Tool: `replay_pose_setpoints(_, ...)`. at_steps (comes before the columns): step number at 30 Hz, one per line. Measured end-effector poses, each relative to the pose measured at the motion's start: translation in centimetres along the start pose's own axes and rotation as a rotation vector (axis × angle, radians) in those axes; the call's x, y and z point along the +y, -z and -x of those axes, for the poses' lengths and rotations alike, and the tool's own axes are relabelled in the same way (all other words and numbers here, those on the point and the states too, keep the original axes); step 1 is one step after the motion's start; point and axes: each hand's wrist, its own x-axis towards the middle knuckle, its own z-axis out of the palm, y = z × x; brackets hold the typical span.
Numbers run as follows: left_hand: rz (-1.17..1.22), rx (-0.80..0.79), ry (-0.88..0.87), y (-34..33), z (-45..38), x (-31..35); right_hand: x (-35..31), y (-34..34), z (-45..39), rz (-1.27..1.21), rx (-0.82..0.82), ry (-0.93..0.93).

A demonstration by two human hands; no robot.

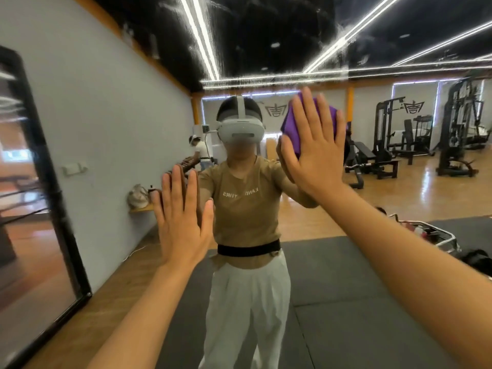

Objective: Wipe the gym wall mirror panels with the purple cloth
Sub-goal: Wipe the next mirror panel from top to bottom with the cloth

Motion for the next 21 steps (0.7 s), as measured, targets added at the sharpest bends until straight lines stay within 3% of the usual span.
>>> replay_pose_setpoints(10,-0.006,0.043,0.009,-0.7,0.7,0.5,-0.1,-1.9,18.2,0.052,-0.069,0.110)
replay_pose_setpoints(21,-0.011,-0.041,-0.001,-1.1,4.0,0.6,0.4,-1.1,21.0,0.033,-0.174,0.139)
